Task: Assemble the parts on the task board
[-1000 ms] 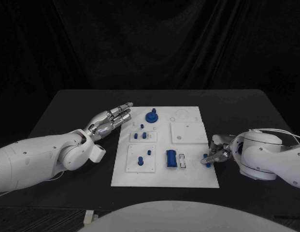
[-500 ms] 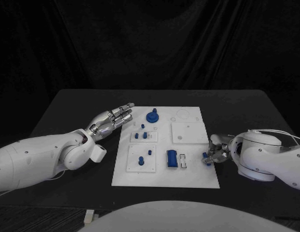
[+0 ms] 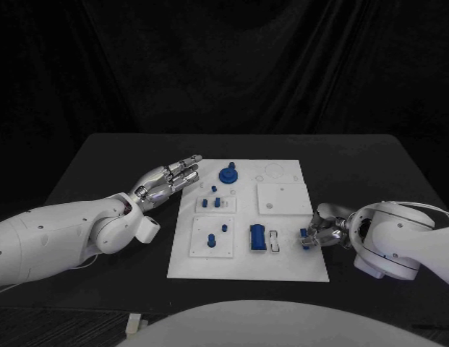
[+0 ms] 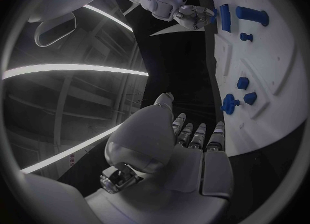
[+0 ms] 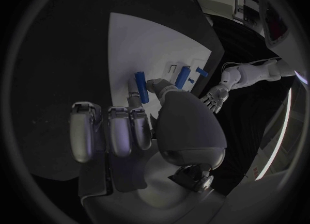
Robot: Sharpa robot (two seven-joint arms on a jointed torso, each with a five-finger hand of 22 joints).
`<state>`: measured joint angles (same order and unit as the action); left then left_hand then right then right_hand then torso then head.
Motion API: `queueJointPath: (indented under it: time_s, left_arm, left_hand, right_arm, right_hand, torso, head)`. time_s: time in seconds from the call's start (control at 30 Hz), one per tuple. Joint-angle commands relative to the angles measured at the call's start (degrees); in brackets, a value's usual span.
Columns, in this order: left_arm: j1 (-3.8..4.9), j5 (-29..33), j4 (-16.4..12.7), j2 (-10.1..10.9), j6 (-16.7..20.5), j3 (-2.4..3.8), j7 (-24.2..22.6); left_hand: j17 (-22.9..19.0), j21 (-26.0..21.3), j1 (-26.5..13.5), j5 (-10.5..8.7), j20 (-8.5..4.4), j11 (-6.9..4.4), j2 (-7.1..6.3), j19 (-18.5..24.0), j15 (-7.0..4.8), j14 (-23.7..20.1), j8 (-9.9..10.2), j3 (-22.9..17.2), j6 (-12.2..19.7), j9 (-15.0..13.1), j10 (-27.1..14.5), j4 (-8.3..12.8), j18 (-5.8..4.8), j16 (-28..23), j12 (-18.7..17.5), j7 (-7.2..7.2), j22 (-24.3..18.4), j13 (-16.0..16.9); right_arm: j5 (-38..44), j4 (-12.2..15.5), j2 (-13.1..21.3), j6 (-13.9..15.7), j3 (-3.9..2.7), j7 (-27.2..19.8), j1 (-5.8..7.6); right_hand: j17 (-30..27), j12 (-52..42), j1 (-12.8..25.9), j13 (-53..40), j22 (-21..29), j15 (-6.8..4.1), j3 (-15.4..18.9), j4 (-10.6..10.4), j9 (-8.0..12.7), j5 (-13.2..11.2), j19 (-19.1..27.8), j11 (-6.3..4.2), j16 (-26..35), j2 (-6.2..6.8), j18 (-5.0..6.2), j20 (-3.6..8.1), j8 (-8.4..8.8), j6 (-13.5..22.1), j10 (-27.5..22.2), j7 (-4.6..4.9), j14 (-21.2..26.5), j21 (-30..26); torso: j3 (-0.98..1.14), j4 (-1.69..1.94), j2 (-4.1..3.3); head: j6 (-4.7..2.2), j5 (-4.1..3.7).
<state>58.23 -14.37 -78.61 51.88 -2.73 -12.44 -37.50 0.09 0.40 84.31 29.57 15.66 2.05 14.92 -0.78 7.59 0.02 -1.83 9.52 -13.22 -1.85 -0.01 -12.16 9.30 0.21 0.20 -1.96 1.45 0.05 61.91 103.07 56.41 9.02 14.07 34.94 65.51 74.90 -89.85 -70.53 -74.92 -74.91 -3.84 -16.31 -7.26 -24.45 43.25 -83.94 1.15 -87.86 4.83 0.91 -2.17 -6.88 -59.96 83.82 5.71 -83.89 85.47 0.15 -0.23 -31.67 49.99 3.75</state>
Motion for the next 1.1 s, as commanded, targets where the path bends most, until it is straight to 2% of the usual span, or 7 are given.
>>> queueJointPath:
  time_s: [0.03,0.33,0.57,0.6,0.7,0.93,1.1]
  left_arm:
    - [-0.08,-0.04,-0.07,-0.07,-0.92,0.05,-0.16]
    - [-0.08,-0.04,-0.08,0.22,-0.9,0.05,0.15]
    - [-0.09,-0.04,-0.08,0.13,-1.09,0.05,0.32]
    - [-0.09,-0.04,-0.06,0.11,-1.13,0.05,0.34]
    - [-0.09,-0.04,-0.04,0.05,-1.26,0.05,0.42]
    - [-0.1,-0.04,0.09,-0.09,-1.65,0.05,0.7]
    - [-0.1,-0.04,0.1,-0.15,-1.85,0.05,0.81]
  left_hand:
    - [-0.09,0.3,0.39,0.4,0.49,0.73,0.25,-0.11,0.41,-0.02,-0.1,-0.23,-0.05,0.0,0.01,0.24,1.02,-0.21,-0.2,-0.53,0.09,-0.05]
    - [-0.09,0.33,0.34,0.41,0.53,1.01,0.25,-0.16,0.41,-0.02,-0.12,-0.31,-0.16,-0.02,0.05,0.31,1.03,-0.21,-0.18,-0.59,0.15,-0.04]
    - [-0.09,0.36,0.29,0.39,0.56,1.08,0.26,-0.19,0.45,-0.02,-0.14,-0.35,-0.23,-0.03,0.08,0.33,1.03,-0.21,-0.17,-0.71,0.19,-0.02]
    - [-0.09,0.36,0.29,0.39,0.56,1.08,0.26,-0.19,0.45,-0.02,-0.14,-0.35,-0.23,-0.03,0.08,0.33,1.03,-0.21,-0.17,-0.71,0.19,-0.02]
    - [-0.09,0.38,0.27,0.38,0.58,1.1,0.27,-0.21,0.49,-0.02,-0.15,-0.37,-0.25,-0.03,0.08,0.34,1.03,-0.21,-0.17,-0.76,0.22,-0.03]
    - [-0.09,0.46,0.18,0.37,0.71,1.23,0.32,-0.33,0.82,-0.02,-0.15,-0.47,-0.27,-0.03,0.1,0.38,1.04,-0.21,-0.16,-0.9,0.36,-0.02]
    - [-0.09,0.52,0.05,0.31,0.82,1.16,0.34,-0.42,1.16,-0.02,-0.26,-0.59,-0.78,-0.1,0.11,0.43,1.03,-0.21,-0.16,-1.31,0.44,-0.02]
  right_arm:
    - [-9.92,0.64,0.22,3.42,0.13,-1.55,-0.27]
    - [-19.47,1.21,-1.15,3.77,0.13,-1.46,0.05]
    - [-20.85,-1.07,-3.95,1.81,0.13,-0.91,0.11]
    - [-20.9,-1.34,-4.23,1.62,0.13,-0.83,0.11]
    - [-21.02,-2.05,-5.03,1.21,0.13,-0.68,0.12]
    - [-21.12,-3.21,-6.5,0.54,0.13,-0.44,0.12]
    - [-20.22,-4.06,-7.33,-0.35,0.13,0.47,0.12]
  right_hand:
    - [8.5,-0.15,0.81,-15.08,-13.3,0.09,-9.86,9.47,-0.28,0.2,-3.57,0.08,0.04,0.11,0.45,-0.37,-0.25,-0.36,6.18,-0.04,-4.85,-0.26]
    - [8.37,-0.15,2.55,-15.08,-13.27,0.0,-9.78,9.42,-0.28,-1.83,-3.54,-0.16,0.08,0.03,0.47,-0.34,-0.97,-0.59,6.18,-0.34,-4.82,-0.31]
    - [8.17,-0.15,4.18,-15.08,-13.22,-0.08,-8.72,9.17,-0.34,-7.33,-3.48,-0.32,0.15,-0.59,0.5,-0.28,-1.76,-0.01,6.18,-0.56,-4.8,-0.46]
    - [8.11,-0.15,4.46,-15.08,-13.2,-0.08,-8.29,9.09,-0.37,-9.32,-3.46,-0.39,0.17,-0.82,0.51,-0.27,-1.98,0.21,6.18,-0.64,-4.79,-0.51]
    - [8.13,-0.15,4.71,-15.08,-13.21,-0.14,-7.55,9.02,-0.57,-11.81,-3.47,-0.54,0.17,-1.08,0.51,-0.23,-2.57,0.14,6.18,-0.83,-4.8,-0.51]
    - [8.14,-0.15,5.39,-15.08,-13.23,-0.24,-5.68,8.43,-0.96,-12.01,-3.51,-0.7,0.16,-1.48,0.49,-0.13,-3.26,0.39,6.18,-1.01,-4.8,-0.45]
    - [8.22,-0.15,5.76,-15.08,-13.23,-0.27,-3.92,7.8,-1.18,-14.86,-3.5,-0.85,0.13,-2.01,0.5,-0.08,-3.77,0.81,6.18,-1.16,-4.82,-0.49]
  torso:
    - [0.01,0.0,0.01]
    - [-0.01,0.03,0.0]
    - [0.01,0.05,-0.08]
    - [0.0,0.02,-0.06]
    - [0.0,0.0,-0.04]
    - [0.0,0.01,-0.02]
    - [0.01,0.04,-0.03]
  head:
    - [0.01,0.01]
    - [0.01,-0.29]
    - [0.01,-0.13]
    - [0.01,-0.09]
    - [0.01,-0.02]
    - [0.01,0.05]
    - [0.01,0.18]
